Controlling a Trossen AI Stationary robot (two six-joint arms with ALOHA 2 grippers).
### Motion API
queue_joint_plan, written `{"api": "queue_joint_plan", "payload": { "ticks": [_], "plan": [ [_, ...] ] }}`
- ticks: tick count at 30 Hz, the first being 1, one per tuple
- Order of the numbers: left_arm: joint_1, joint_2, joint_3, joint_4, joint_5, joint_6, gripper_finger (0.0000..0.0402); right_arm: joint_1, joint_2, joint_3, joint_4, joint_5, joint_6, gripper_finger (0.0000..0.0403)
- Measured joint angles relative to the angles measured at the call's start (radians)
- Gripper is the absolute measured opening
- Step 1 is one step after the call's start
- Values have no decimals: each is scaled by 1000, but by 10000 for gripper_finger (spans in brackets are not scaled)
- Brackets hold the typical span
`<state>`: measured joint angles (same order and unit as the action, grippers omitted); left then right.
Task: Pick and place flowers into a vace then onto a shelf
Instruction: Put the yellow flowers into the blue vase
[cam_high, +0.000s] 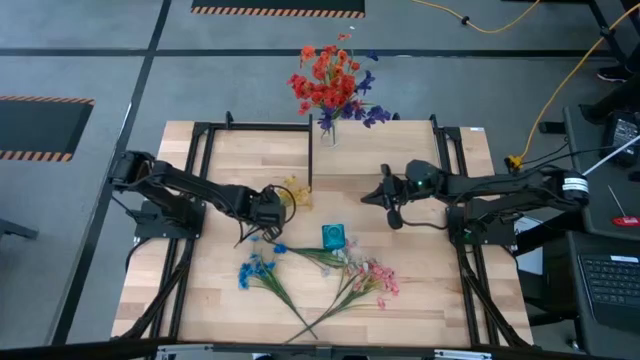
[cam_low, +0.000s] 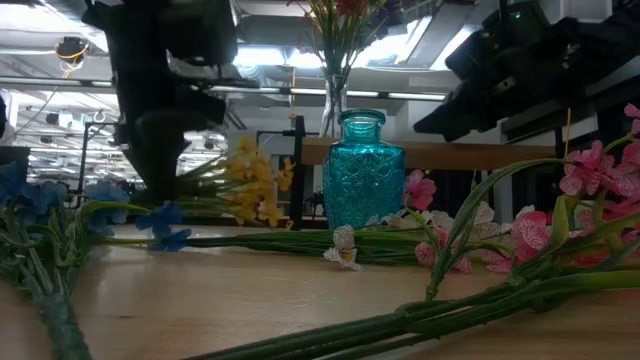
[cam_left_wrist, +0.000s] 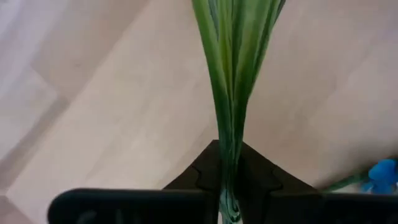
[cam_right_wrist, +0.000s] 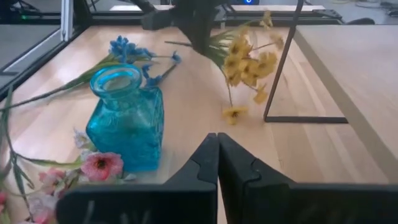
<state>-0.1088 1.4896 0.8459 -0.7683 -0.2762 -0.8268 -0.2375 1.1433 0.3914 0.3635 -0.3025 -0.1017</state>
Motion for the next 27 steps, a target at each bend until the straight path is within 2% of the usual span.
{"api": "queue_joint_plan", "payload": {
  "ticks": [6,10,19,24,27],
  "plan": [
    [0,-87,-16,-46,-99,1,16,1,28,0,45,1,-14,3],
    [7,-160,-68,-3,-110,26,10,1,28,-1,53,-2,-10,3],
    [9,-342,-271,371,-58,233,11,1,29,-2,57,-5,-8,3],
    [4,-397,-347,566,-77,366,12,1,29,-2,59,-6,-8,3],
    [4,-413,-387,761,-28,473,11,1,29,-3,62,-6,-7,3]
  ]
}}
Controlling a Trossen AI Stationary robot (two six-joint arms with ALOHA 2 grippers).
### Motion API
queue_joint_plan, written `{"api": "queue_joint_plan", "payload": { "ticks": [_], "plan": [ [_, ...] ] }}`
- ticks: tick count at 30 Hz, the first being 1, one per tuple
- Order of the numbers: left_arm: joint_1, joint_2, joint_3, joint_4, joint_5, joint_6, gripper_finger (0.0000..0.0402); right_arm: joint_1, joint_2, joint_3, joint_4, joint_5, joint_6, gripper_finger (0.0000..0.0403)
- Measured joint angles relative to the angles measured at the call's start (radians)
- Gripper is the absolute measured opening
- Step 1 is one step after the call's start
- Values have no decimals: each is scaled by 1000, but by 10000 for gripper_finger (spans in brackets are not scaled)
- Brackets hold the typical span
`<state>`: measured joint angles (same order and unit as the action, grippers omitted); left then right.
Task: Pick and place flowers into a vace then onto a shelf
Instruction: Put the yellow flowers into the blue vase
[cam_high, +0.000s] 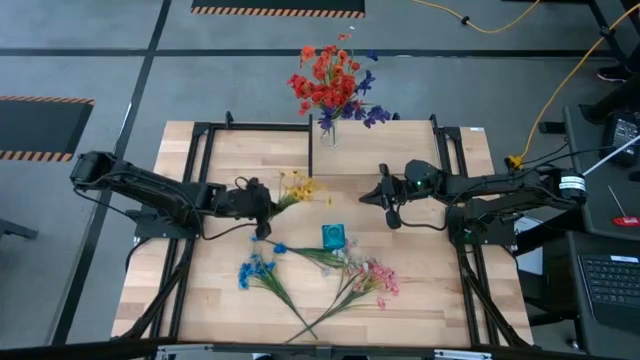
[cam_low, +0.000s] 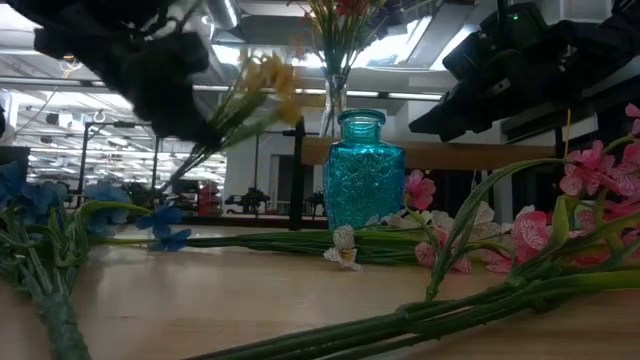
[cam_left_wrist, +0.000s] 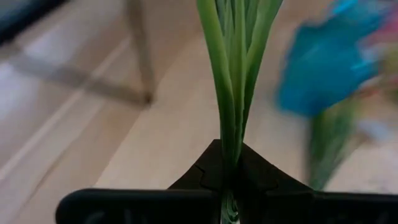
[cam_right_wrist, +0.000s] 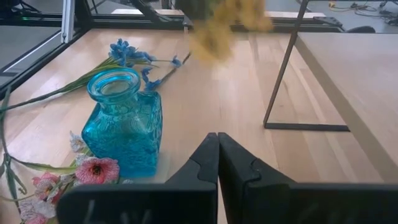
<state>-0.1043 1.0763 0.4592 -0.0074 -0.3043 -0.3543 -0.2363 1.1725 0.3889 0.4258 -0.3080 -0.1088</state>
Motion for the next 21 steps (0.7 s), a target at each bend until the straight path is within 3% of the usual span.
{"api": "queue_joint_plan", "payload": {
  "ticks": [4,7,21],
  "plan": [
    [0,-1,-45,264,107,154,11,0,1,-1,15,-1,9,3],
    [2,-1,-69,415,130,223,11,0,1,-1,24,-1,28,3],
    [2,93,-81,876,295,314,11,5,1,-1,49,0,26,3]
  ]
}}
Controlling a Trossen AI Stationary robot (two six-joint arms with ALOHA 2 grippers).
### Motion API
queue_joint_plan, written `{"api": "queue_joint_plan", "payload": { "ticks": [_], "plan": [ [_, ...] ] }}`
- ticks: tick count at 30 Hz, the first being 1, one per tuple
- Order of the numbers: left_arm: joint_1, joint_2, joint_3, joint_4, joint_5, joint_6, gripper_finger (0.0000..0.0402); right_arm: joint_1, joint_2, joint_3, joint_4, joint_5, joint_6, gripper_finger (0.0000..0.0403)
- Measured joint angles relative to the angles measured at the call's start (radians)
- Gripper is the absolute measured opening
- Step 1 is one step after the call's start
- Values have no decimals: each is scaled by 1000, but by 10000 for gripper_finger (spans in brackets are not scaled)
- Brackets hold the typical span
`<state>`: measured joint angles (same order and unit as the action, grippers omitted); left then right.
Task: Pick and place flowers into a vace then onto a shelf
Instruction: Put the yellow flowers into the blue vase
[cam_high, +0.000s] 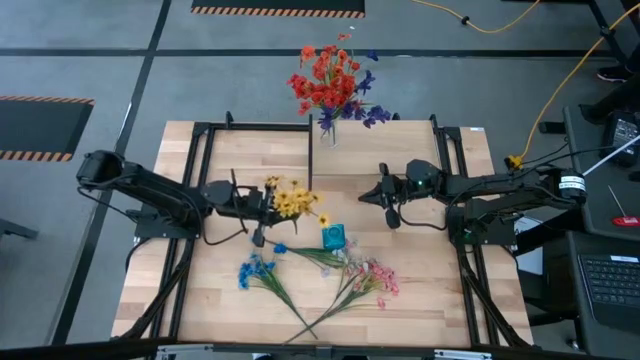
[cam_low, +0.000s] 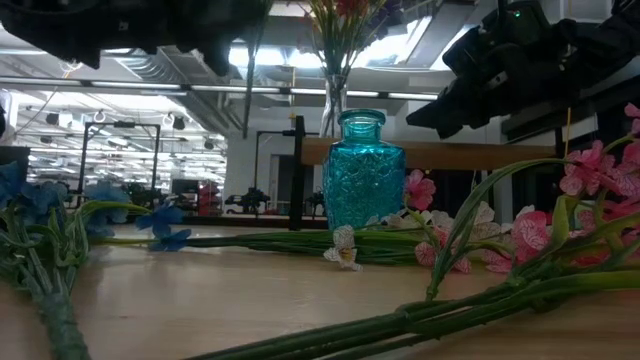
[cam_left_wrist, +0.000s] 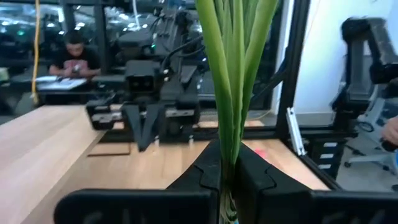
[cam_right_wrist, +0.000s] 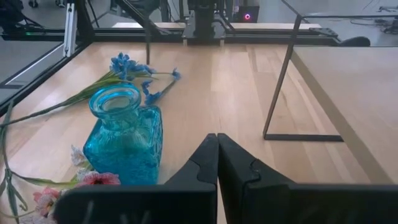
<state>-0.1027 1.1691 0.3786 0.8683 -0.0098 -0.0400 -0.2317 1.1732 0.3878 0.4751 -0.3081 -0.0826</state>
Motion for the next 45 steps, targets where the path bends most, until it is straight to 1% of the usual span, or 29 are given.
{"api": "queue_joint_plan", "payload": {
  "ticks": [5,10,14,18,25,32,37,45],
  "plan": [
    [0,110,21,110,37,9,11,29,0,0,3,0,-11,3],
    [0,199,112,154,116,109,11,52,0,0,12,0,-30,3],
    [0,238,190,154,166,153,11,61,0,0,15,1,-30,3],
    [0,241,240,146,169,191,11,61,0,0,15,1,-30,3],
    [32,253,254,149,158,177,11,61,-1,0,15,1,-30,3],
    [63,361,255,245,155,147,11,61,-1,0,15,1,-29,3],
    [73,431,255,348,169,131,11,61,-1,1,15,2,-28,3],
    [71,467,255,353,167,128,11,61,-1,2,14,2,-30,3]
  ]
}}
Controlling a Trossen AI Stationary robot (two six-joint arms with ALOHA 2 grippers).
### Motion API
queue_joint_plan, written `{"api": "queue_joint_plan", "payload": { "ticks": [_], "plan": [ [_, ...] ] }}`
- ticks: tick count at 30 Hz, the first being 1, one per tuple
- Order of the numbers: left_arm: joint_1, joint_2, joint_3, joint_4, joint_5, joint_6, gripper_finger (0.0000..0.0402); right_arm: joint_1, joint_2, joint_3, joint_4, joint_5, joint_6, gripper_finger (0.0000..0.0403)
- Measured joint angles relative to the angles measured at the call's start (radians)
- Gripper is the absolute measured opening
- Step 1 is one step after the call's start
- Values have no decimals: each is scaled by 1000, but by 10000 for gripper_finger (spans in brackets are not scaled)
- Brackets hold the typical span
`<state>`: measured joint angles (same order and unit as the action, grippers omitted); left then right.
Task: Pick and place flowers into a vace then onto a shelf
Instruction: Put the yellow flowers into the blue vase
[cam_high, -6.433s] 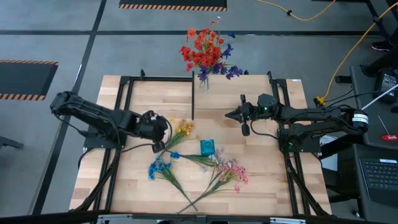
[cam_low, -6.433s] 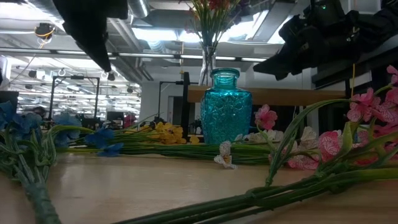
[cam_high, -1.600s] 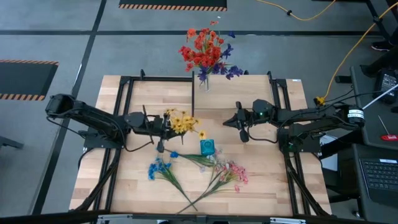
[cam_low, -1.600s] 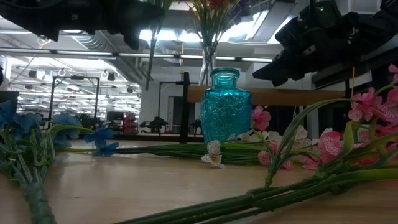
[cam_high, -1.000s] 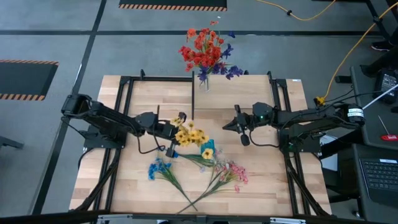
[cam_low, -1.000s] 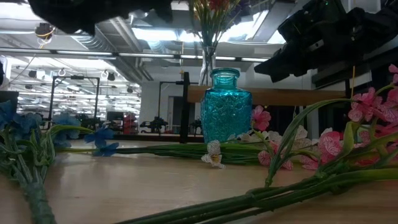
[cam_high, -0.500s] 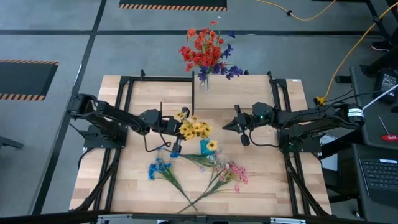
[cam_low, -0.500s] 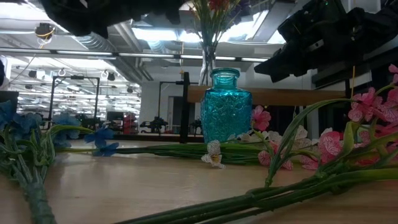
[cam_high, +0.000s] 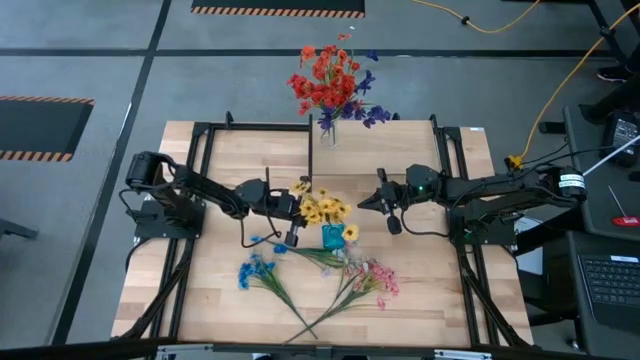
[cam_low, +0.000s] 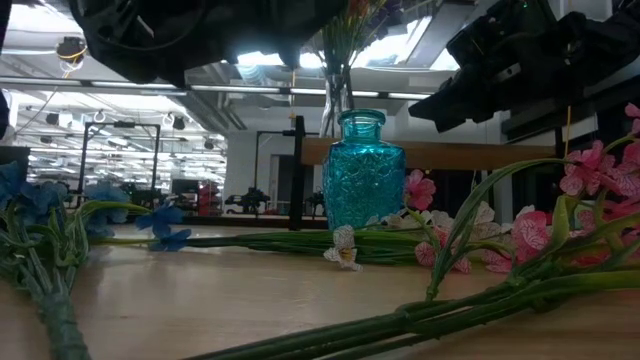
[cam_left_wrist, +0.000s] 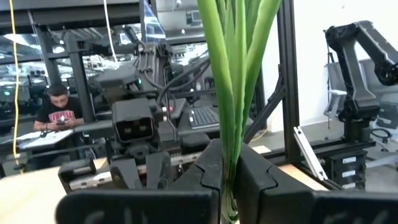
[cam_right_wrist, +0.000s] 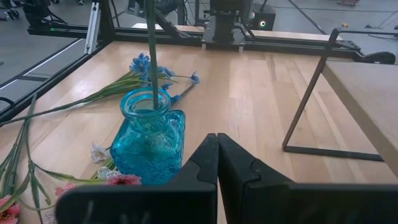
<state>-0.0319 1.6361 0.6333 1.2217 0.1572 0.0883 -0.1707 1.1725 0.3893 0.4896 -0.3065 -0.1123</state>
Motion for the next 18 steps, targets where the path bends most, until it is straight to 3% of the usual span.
{"api": "queue_joint_plan", "payload": {
  "ticks": [10,18],
  "plan": [
    [-1,1,0,-96,-6,-24,14,0,0,0,0,0,-1,3],
    [-1,1,0,-105,-7,-24,38,0,0,0,0,0,0,3]
  ]
}}
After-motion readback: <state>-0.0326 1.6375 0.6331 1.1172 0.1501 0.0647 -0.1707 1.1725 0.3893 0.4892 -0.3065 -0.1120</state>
